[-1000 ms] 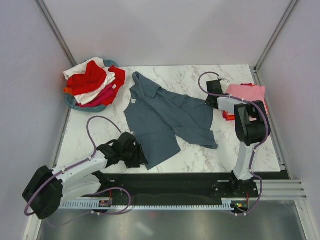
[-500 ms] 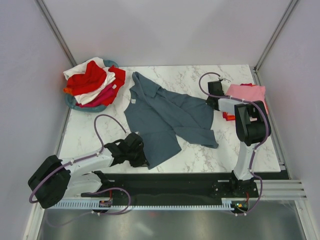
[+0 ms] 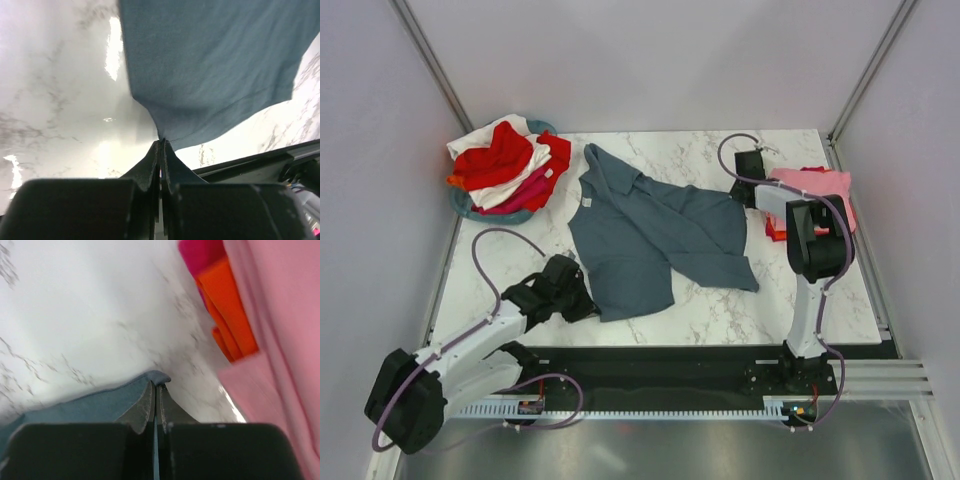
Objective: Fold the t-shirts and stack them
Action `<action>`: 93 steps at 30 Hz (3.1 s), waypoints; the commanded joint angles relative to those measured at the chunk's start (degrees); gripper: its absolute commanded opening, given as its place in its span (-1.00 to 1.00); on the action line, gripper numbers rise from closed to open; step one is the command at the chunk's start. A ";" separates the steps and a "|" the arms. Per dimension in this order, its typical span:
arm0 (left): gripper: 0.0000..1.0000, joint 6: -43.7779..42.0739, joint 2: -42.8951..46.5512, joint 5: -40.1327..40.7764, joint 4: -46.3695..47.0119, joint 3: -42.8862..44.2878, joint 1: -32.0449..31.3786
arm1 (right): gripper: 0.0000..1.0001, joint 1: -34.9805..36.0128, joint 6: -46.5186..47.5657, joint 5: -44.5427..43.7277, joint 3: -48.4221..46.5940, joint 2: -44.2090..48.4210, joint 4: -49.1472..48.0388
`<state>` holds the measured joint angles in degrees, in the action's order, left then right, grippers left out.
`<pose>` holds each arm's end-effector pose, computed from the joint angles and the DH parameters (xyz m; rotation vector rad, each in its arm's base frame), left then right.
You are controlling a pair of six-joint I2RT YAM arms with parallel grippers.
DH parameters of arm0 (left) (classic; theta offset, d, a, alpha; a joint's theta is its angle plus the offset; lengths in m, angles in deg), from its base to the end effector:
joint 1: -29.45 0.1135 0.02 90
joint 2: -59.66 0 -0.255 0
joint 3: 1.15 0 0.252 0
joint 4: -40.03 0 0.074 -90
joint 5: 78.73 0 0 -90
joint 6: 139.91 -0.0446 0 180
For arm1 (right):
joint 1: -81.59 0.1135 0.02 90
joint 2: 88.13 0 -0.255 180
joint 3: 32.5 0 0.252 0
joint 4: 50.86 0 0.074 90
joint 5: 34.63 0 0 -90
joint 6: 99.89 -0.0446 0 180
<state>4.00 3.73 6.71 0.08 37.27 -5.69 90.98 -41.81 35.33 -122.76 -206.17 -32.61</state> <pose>0.1461 -0.1072 0.1490 -0.4125 2.6899 -0.6341 0.4398 0.0572 0.1377 0.6123 2.2314 -0.0529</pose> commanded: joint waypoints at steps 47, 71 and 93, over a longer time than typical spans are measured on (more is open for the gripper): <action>-0.95 1.64 31.57 25.21 -27.26 17.53 9.65 | 0.33 2.04 7.05 12.04 8.35 19.94 8.27; -0.95 -3.46 25.25 23.10 -28.23 22.03 9.65 | -0.03 2.74 8.46 1.22 18.92 20.48 9.33; -0.95 -7.33 18.05 23.01 -28.32 26.33 9.65 | -0.86 2.83 7.58 -2.12 21.90 27.50 10.82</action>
<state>-0.51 23.08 29.09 -28.13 60.44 3.67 93.80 -34.08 35.33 -101.91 -181.31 -22.30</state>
